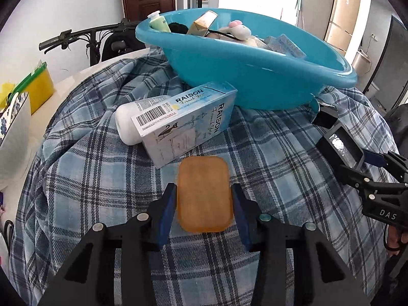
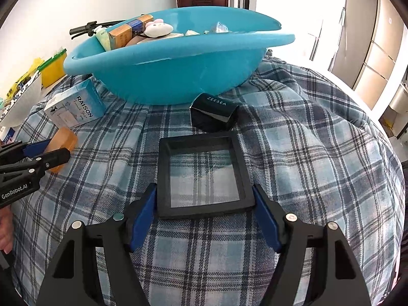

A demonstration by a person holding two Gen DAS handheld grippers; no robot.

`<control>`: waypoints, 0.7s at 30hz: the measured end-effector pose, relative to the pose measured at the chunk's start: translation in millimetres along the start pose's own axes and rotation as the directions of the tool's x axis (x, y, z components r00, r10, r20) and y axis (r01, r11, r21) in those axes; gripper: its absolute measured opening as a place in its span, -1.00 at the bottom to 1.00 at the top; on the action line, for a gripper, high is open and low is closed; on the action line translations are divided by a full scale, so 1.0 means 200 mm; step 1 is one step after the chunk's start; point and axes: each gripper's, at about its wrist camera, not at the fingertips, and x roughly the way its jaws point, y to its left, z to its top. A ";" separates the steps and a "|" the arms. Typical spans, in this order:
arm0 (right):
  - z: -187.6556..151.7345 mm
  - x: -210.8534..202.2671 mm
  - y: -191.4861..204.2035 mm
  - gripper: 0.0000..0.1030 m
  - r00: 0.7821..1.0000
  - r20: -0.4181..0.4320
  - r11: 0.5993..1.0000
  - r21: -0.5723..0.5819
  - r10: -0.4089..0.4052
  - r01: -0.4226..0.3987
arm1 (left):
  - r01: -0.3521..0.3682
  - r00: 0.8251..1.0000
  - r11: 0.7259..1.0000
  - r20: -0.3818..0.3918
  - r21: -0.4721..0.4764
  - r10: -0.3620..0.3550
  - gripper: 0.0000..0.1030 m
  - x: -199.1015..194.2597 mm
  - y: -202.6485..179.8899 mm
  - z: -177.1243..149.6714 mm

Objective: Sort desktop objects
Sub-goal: 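Lift the orange soap box with the left tool while the right tool holds the black frame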

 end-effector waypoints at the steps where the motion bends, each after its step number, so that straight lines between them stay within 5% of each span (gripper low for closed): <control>1: 0.00 0.00 0.00 0.37 1.000 0.000 1.000 0.003 0.001 -0.001 | -0.002 1.000 1.000 0.000 0.001 0.002 -0.12 0.00 0.00 0.00; 16: 0.00 -0.05 -0.09 0.37 0.999 0.013 0.999 0.040 -0.032 0.031 | -0.038 0.999 0.999 0.008 -0.026 0.039 -0.12 -0.07 0.00 -0.05; 21: -0.03 -0.06 -0.12 0.36 1.000 -0.001 0.998 0.062 0.021 -0.021 | -0.034 0.999 0.999 0.014 -0.038 0.034 -0.12 -0.09 0.01 -0.06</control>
